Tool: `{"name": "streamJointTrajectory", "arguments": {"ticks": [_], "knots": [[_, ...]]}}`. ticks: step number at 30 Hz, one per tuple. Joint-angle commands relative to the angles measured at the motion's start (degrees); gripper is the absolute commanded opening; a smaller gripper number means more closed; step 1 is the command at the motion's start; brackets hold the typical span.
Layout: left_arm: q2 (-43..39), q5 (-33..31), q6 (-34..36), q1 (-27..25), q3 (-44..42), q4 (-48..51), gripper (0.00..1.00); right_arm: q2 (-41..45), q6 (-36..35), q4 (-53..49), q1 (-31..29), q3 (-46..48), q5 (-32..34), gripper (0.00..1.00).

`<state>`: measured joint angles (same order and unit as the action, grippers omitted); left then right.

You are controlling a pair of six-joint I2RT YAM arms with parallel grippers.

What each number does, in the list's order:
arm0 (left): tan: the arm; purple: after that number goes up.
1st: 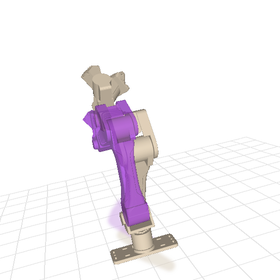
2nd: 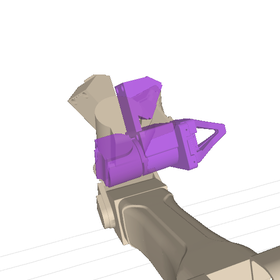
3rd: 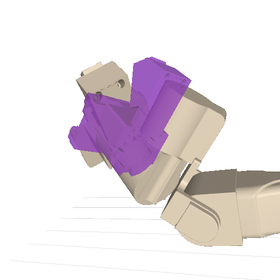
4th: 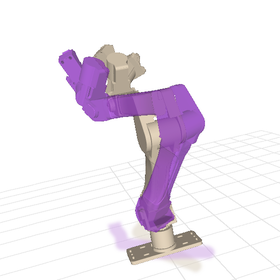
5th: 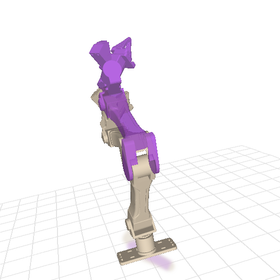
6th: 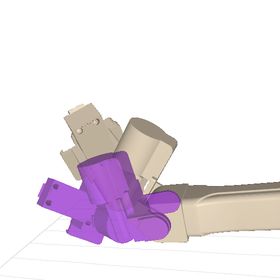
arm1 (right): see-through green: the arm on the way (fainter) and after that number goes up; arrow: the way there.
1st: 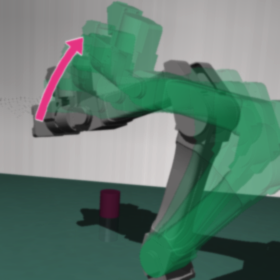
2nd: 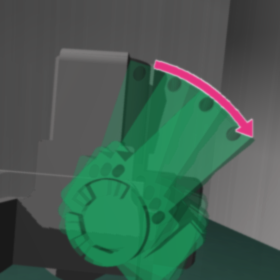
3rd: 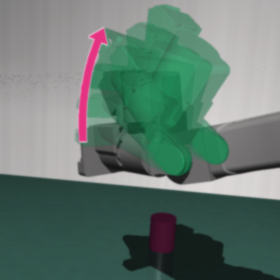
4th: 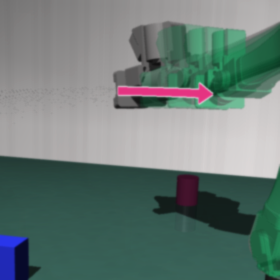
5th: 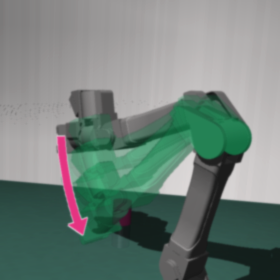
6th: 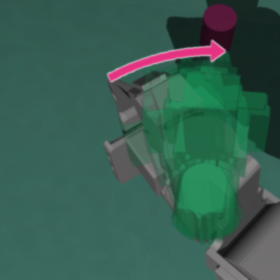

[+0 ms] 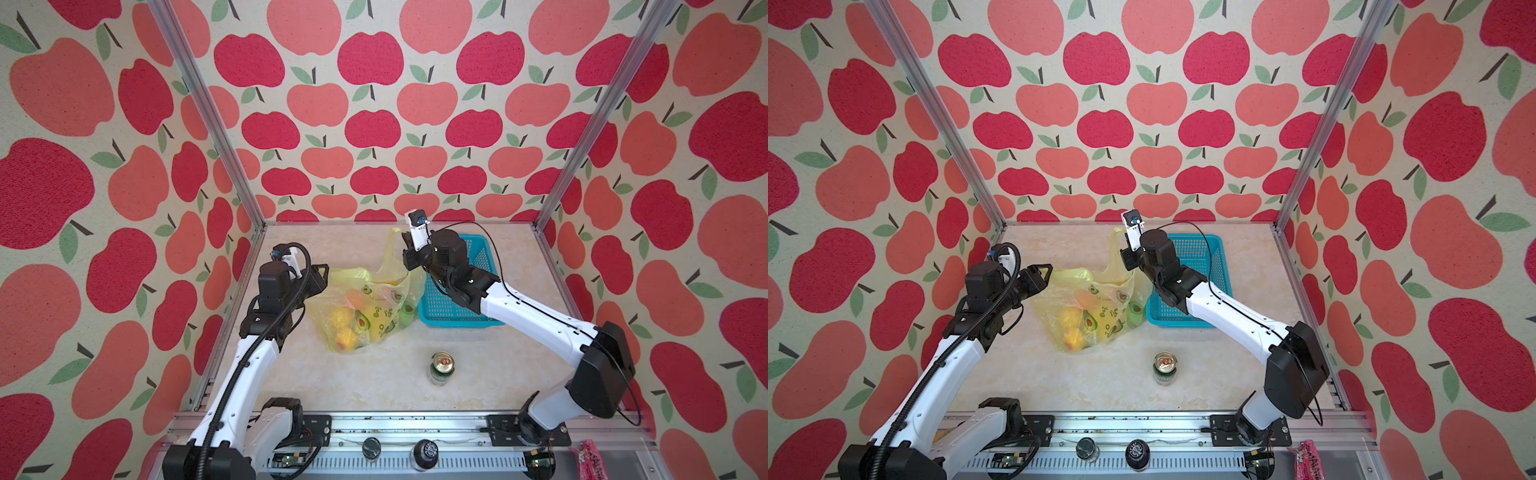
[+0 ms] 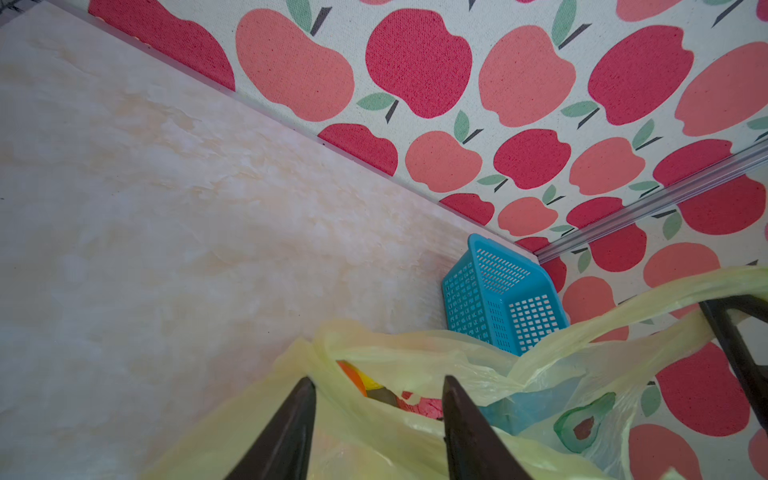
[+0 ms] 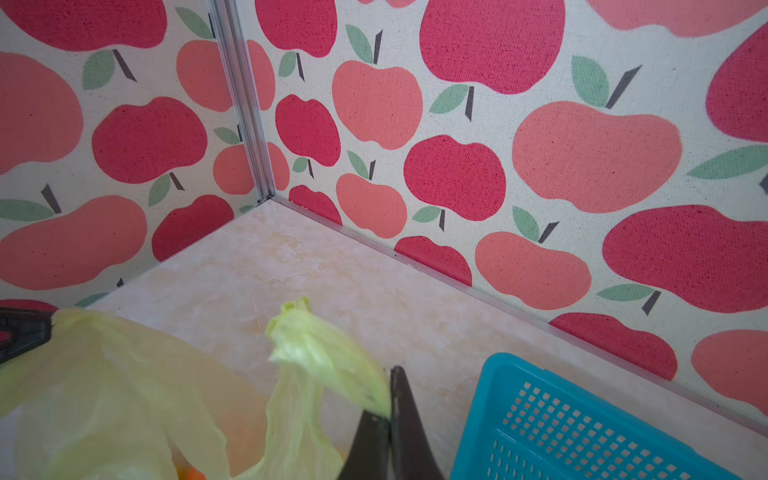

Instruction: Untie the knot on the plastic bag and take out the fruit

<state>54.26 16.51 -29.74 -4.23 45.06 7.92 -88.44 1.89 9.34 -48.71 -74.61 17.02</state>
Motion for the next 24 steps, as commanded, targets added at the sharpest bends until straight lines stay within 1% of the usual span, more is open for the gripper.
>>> {"name": "streamJointTrajectory", "arguments": {"ticks": [1,3,6,8,10,11,13,14,16,18,20,22,24], "knots": [[-4.1,-6.8,2.8,-1.1,3.6,2.4,0.57,2.2,0.9,7.0,0.7,0.5,0.7,0.00],[-4.8,-9.1,4.2,-1.4,5.6,5.2,0.61,2.0,1.4,8.6,1.1,0.1,-0.4,0.00],[-4.3,-8.7,6.1,-2.4,8.3,7.3,0.66,1.0,0.6,10.1,1.2,-0.1,-1.1,0.00],[-2.3,-8.2,7.6,-4.9,10.5,7.9,0.68,0.8,1.7,6.4,1.5,-2.3,0.7,0.00],[1.3,-10.8,8.9,-8.4,14.3,11.4,0.71,2.0,2.6,3.7,2.0,-2.9,-1.2,0.00],[3.3,-13.1,9.1,-10.3,16.2,13.5,0.74,2.9,2.5,2.8,2.0,-2.6,-1.4,0.00],[6.7,-16.1,7.4,-12.4,18.6,16.3,0.77,4.7,2.0,1.8,2.1,-1.6,-1.3,0.00],[7.7,-15.5,6.0,-12.6,18.8,16.4,0.78,5.2,2.0,1.8,2.3,-0.7,-1.3,0.00],[10.6,-12.2,4.3,-12.6,18.5,14.2,0.78,6.4,1.6,3.5,2.6,1.6,-1.5,0.00],[13.2,-9.1,3.2,-13.1,18.8,12.6,0.71,7.1,0.8,5.9,2.7,4.0,-0.5,0.00],[15.6,-9.6,2.5,-14.0,19.6,12.6,0.71,7.3,0.5,6.2,2.9,4.7,0.2,0.00],[17.7,-11.0,1.9,-15.0,20.1,12.6,0.72,7.5,0.6,5.9,3.2,4.8,0.0,0.00],[19.4,-10.4,1.5,-15.3,20.6,12.4,0.73,7.6,1.0,5.9,3.2,4.9,-0.8,0.00]]}}
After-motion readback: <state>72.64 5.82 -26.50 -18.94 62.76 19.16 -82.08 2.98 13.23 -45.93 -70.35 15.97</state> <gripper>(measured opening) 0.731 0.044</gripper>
